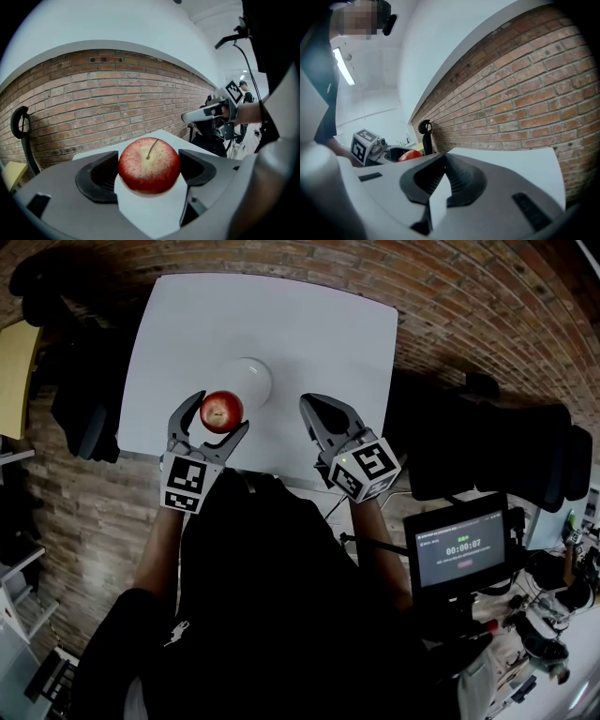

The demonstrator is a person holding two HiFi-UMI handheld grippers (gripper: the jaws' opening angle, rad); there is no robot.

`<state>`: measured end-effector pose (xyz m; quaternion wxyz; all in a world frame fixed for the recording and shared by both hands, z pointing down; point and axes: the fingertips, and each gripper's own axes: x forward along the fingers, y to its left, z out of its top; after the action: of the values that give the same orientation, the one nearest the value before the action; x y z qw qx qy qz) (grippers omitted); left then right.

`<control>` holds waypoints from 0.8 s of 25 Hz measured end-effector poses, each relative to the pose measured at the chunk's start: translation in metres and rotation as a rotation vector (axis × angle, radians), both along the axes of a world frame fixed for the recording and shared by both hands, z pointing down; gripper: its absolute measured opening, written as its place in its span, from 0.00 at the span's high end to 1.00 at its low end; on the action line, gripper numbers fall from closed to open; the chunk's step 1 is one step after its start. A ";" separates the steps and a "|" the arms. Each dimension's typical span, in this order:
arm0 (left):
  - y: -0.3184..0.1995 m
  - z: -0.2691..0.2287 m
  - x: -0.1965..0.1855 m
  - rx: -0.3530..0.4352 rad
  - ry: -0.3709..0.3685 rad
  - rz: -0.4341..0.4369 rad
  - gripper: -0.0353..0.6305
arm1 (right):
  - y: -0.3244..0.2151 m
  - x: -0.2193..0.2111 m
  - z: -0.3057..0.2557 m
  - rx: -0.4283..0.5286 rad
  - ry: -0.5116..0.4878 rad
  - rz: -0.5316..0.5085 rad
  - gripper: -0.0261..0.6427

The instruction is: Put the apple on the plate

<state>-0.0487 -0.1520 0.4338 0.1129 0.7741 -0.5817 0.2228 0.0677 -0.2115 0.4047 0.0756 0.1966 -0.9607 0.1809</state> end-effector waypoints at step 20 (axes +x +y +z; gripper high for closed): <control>0.014 0.016 -0.013 -0.042 -0.022 0.066 0.34 | 0.026 -0.025 0.004 -0.012 -0.021 0.011 0.96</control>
<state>-0.0619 -0.1379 0.4498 0.1150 0.7879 -0.5523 0.2471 0.0426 -0.1854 0.4089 0.0660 0.1994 -0.9592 0.1893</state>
